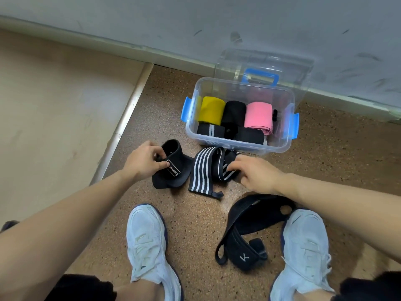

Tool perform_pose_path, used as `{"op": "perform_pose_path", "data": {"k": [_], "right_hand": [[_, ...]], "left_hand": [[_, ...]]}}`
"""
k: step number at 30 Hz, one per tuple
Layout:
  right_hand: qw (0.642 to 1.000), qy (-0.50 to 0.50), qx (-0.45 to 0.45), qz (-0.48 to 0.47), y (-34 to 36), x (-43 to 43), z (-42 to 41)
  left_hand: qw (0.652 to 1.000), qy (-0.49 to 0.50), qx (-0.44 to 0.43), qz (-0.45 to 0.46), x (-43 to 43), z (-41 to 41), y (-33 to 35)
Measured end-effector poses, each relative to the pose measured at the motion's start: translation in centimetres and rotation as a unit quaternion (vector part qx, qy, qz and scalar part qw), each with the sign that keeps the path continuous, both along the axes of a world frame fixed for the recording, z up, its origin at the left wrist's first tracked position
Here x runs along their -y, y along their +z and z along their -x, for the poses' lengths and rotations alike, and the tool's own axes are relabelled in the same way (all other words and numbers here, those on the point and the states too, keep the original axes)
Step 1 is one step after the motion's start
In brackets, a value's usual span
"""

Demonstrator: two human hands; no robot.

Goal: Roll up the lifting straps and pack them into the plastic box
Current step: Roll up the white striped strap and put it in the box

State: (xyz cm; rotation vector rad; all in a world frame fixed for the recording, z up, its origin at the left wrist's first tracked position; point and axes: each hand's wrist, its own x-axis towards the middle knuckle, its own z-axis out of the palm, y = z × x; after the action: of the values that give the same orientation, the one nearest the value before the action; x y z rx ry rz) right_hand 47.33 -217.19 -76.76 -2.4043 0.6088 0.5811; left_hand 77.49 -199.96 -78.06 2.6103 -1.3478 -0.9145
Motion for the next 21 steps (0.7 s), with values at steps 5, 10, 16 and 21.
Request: {"op": "perform_pose_path", "data": {"k": [5,10,16,21], "right_hand": [[0.984,0.071,-0.005,0.163,-1.8,-1.5,-1.5],[0.953,0.139,-0.033,0.266,-1.7,-0.2,-0.6],[0.939,0.161,-0.038,0.300,-1.4,0.1,-0.1],[0.963,0.122,0.044,0.236,-0.7,1.2,1.1]], "left_hand": [[0.996,-0.022,0.086,0.014,-0.7,0.8,0.4],[0.988,-0.047,0.118,0.092,0.5,2.6,0.5],[0.997,-0.037,0.053,0.037,0.6,1.5,-0.7],[0.992,-0.078,0.081,0.063,1.1,3.2,-1.1]]}}
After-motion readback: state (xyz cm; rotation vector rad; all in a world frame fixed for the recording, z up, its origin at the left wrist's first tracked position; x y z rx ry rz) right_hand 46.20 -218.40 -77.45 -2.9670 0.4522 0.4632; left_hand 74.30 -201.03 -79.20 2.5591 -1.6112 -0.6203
